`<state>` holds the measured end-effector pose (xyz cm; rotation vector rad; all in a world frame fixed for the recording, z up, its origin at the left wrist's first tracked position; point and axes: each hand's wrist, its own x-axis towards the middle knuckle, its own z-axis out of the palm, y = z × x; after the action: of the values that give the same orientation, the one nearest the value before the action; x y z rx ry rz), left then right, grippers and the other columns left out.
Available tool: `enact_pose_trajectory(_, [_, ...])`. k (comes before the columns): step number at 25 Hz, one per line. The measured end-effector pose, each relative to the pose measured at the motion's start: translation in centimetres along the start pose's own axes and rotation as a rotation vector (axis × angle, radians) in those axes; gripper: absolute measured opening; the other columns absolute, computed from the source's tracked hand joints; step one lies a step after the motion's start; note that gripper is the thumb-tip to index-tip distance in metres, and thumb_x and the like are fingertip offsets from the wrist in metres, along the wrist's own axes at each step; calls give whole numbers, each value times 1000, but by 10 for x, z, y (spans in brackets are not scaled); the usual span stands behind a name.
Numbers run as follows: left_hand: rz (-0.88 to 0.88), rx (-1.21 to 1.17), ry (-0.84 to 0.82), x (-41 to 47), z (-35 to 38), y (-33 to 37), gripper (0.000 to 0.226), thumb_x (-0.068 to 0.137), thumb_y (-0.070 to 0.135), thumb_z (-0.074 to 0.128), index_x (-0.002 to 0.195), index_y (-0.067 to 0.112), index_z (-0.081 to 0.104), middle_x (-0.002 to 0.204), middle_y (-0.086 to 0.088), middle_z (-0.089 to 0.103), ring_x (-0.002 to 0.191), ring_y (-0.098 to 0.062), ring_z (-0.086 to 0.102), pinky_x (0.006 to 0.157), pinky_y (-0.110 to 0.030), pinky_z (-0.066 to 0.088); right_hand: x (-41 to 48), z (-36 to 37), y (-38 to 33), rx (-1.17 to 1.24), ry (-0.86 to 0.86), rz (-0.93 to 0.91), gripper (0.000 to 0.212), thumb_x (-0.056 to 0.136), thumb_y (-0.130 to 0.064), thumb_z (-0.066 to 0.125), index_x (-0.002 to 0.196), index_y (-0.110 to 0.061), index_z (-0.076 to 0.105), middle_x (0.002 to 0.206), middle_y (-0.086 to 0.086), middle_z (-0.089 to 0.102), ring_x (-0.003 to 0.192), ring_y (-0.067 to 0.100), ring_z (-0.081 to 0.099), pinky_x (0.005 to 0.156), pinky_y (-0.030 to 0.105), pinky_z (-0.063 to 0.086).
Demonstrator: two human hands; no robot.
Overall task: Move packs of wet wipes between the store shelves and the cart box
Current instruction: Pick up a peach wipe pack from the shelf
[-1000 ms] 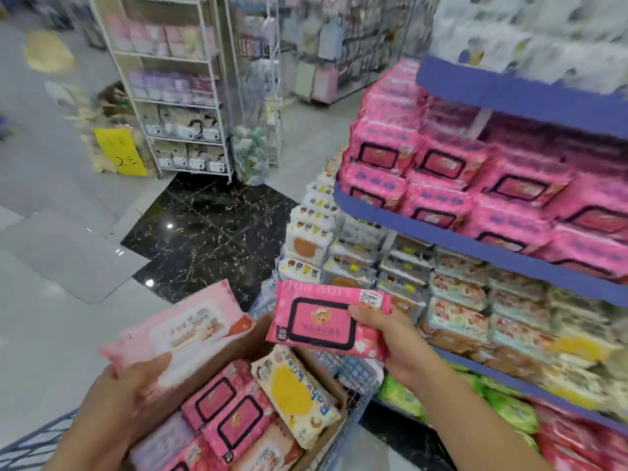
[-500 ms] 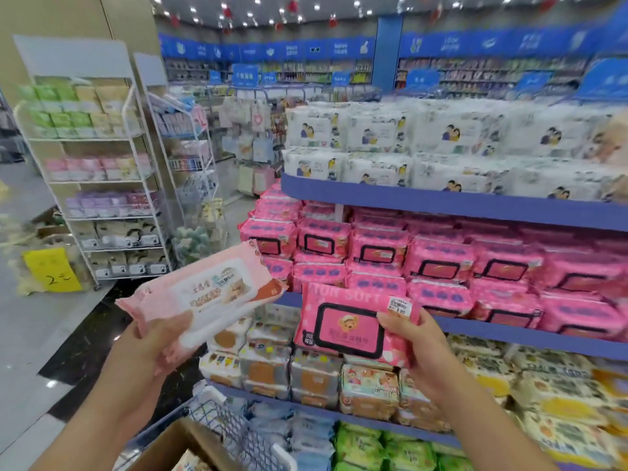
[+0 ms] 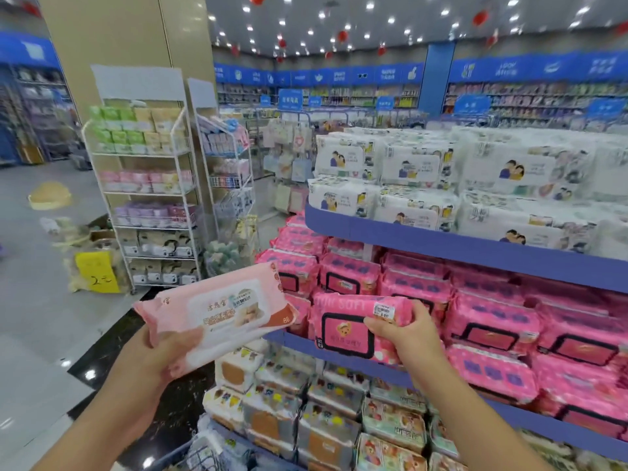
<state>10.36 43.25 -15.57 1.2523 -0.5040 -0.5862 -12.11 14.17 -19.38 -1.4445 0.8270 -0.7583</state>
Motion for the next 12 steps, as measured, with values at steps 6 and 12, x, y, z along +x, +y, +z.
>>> enact_pose_trajectory(6, [-39,56,124,53,-53,-22,107,32,44,99,126,12,62,117,-8,77,108,-30,73,96,-47,52,107,102,1,-150,-81,-37,58,69,-27,93,110,-29,51,102,1,70,81,22,74,58,33,57])
enact_pose_trajectory(12, [-84,109,294,73,-79,-49,106,20,48,98,117,16,67,106,-6,79,97,-34,72,81,-45,55,175,166,38,-399,-203,-141,76,67,-26,93,129,-26,49,123,-4,62,111,15,64,95,42,55])
